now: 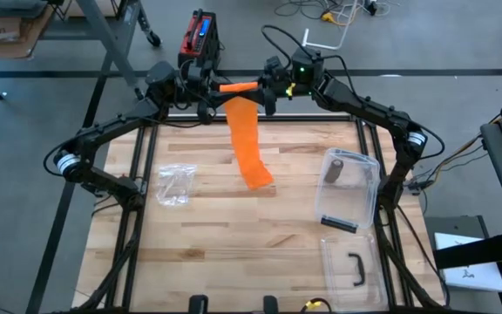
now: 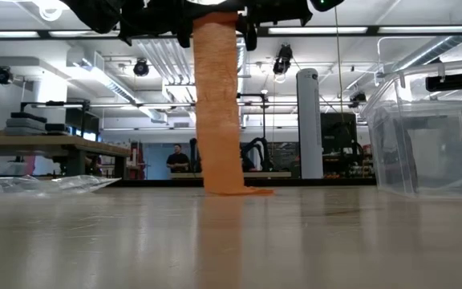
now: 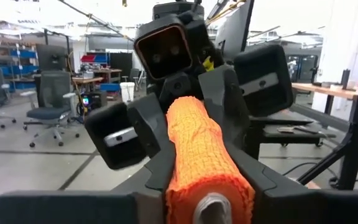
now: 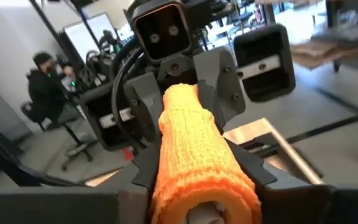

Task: Roll bandage
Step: Roll the orange bandage

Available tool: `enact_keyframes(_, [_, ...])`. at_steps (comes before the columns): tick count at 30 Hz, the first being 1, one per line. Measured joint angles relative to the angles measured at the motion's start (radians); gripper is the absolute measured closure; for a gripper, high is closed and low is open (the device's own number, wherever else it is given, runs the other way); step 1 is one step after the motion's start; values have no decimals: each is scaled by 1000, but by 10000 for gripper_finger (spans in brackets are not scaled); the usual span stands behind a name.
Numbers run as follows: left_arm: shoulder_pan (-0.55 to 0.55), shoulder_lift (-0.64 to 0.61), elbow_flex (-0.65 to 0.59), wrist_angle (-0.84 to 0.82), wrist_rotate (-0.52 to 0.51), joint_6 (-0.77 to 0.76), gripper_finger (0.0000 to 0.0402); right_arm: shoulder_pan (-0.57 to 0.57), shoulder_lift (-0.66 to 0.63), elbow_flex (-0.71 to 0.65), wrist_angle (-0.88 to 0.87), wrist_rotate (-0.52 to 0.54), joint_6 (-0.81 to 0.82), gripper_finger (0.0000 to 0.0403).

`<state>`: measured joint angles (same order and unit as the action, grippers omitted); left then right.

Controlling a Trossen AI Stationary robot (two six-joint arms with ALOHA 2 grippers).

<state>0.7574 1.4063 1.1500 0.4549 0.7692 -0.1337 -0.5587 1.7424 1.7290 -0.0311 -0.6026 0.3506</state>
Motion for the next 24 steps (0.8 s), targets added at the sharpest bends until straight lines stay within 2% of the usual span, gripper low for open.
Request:
enact_keyframes(6, [0, -7, 1, 4, 0, 106, 315, 0, 0, 0, 5, -10, 173, 234])
enact_keyframes(15, [0, -16, 1, -3, 3, 217, 313, 0, -3, 2, 31, -11, 311, 139])
enact_keyframes(20, [-1, -16, 1, -5, 2, 318, 313, 0, -3, 2, 30, -11, 349, 116])
enact_keyframes(24, [-2, -16, 1, -5, 1, 361, 313, 2, -3, 2, 28, -11, 364, 117])
